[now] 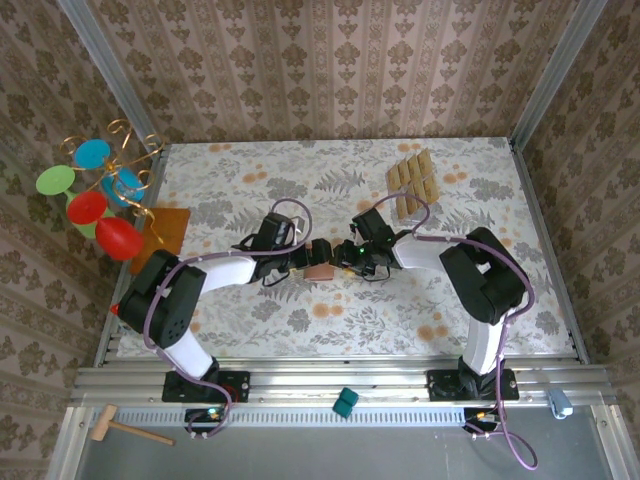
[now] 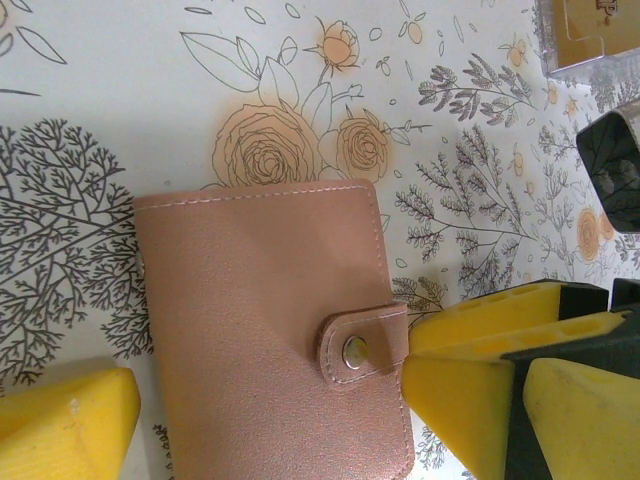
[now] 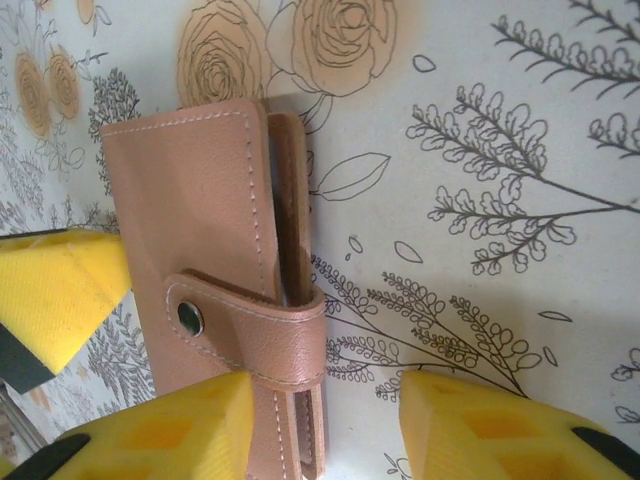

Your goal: Put the credit cards into the card holder

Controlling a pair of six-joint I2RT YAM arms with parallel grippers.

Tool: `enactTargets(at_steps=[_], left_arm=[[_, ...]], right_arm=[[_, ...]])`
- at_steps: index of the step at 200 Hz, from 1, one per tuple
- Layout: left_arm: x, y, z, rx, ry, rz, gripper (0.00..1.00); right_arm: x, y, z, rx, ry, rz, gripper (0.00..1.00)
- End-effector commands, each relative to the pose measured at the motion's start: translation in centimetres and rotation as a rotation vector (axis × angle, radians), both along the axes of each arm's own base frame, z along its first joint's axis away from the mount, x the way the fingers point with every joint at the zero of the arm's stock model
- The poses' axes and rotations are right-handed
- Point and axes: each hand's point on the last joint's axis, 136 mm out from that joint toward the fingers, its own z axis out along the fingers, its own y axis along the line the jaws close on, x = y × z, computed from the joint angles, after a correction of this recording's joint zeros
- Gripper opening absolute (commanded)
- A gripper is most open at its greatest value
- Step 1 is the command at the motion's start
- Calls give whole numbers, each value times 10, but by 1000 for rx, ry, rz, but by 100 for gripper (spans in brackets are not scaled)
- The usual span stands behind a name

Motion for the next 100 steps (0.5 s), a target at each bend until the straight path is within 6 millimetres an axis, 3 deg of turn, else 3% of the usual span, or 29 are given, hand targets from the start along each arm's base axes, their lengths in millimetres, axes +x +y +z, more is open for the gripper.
enactTargets(at_steps=[1,66,100], left_arm=[[0,-10,1,-16,1,-8,100],[0,-14,1,-17,2,-14,100],[2,-15,5,-33,-4,-7,100]], right_arm=[[-2,23,-4,91,-2,39,41],[-6,37,-1,123,-4,62,33],[-7,38,-1,138,-1,56,16]])
